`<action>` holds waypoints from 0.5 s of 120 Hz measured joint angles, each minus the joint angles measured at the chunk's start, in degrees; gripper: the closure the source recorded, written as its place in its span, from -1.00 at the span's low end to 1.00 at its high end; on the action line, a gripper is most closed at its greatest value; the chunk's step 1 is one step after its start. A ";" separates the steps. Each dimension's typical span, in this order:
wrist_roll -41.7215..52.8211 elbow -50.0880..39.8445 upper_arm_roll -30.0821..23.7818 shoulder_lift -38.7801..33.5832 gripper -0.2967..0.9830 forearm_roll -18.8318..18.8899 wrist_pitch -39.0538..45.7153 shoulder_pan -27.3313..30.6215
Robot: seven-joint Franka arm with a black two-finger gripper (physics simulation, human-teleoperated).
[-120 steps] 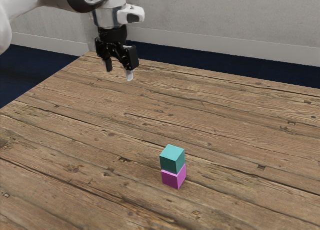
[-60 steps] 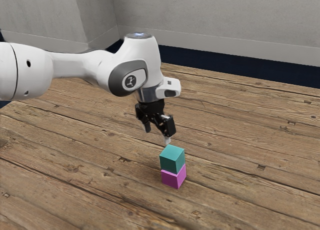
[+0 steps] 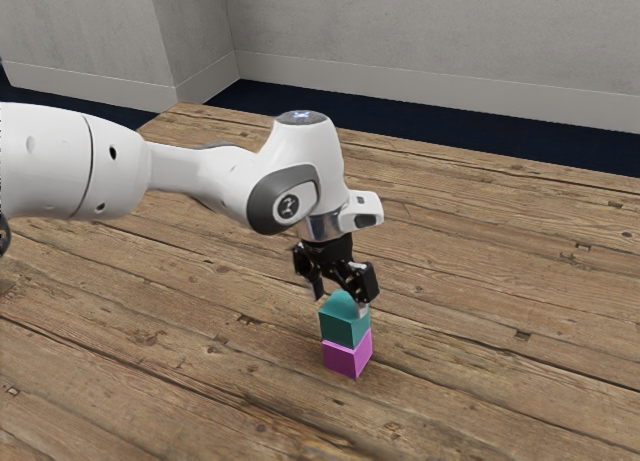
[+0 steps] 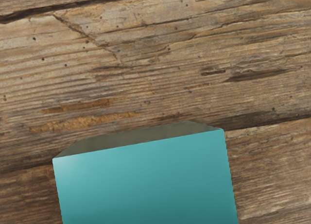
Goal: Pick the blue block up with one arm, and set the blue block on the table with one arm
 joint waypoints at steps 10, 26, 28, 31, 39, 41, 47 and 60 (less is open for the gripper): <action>-0.67 0.68 0.21 0.69 -0.54 0.37 0.22 -0.33; -1.58 1.60 1.06 2.17 -0.54 1.43 0.33 -1.19; -1.68 1.74 1.13 2.23 -0.54 1.51 0.33 -1.38; -1.82 1.92 1.20 2.30 -0.54 1.61 0.33 -1.59; -2.18 2.43 1.69 2.94 -0.54 1.81 0.32 -2.05; -2.26 2.51 1.95 3.08 -0.54 1.84 0.32 -2.24; -2.49 2.65 2.37 3.32 -0.54 1.92 0.33 -2.80; -2.94 2.73 3.54 4.21 -0.54 1.97 0.39 -4.29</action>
